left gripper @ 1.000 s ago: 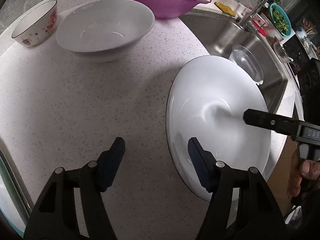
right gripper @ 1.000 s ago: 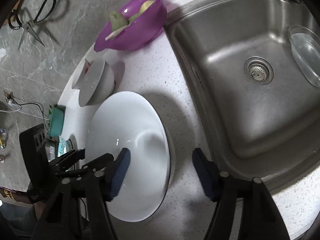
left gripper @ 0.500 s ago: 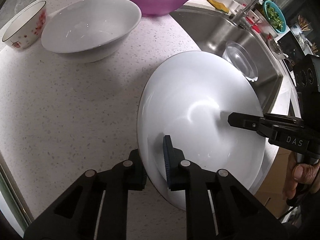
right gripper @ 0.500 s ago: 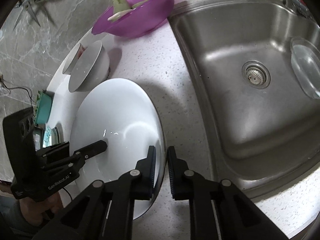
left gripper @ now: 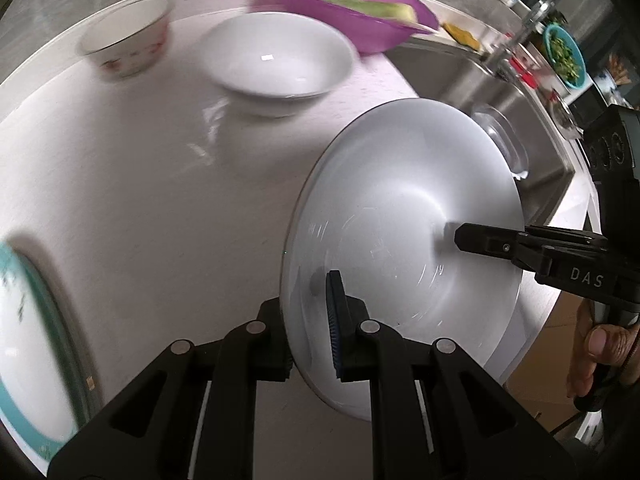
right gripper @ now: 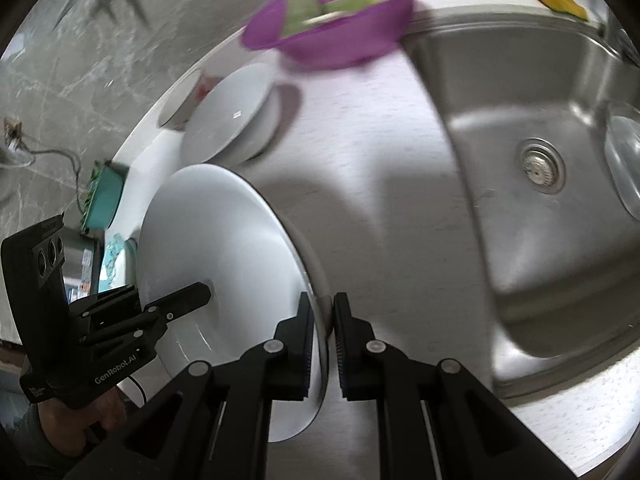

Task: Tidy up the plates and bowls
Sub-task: 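Carry the white plate with both grippers beside the teal stack and lower it, then open both grippers to release the white plate on the counter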

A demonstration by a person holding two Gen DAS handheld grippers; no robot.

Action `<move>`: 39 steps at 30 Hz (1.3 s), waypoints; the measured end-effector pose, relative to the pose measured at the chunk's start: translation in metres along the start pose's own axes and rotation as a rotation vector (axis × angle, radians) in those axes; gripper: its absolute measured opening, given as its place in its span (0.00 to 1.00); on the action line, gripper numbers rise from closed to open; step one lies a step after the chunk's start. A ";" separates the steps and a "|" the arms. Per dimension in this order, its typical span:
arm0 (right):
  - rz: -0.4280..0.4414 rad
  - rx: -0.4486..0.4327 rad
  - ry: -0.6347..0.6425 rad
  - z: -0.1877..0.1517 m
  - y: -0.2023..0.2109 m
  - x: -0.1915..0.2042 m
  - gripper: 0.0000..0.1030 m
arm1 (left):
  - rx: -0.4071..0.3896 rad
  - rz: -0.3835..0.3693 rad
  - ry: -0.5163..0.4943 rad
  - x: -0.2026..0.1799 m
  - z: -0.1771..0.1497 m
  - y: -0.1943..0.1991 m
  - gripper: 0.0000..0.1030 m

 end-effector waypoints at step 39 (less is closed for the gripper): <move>0.082 -0.053 0.034 -0.012 -0.003 0.044 0.85 | -0.152 -0.071 0.224 0.098 -0.047 0.088 0.91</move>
Point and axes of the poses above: each gripper's, at about its wrist camera, not at the fingertips, and y roughly against the way its jaws point, x to its left, z to its top, the point moved 2 cm from there along -y, roughly the way its jaws point, and after that the axes turned 6 degrees about z, right-handed, at the moved point
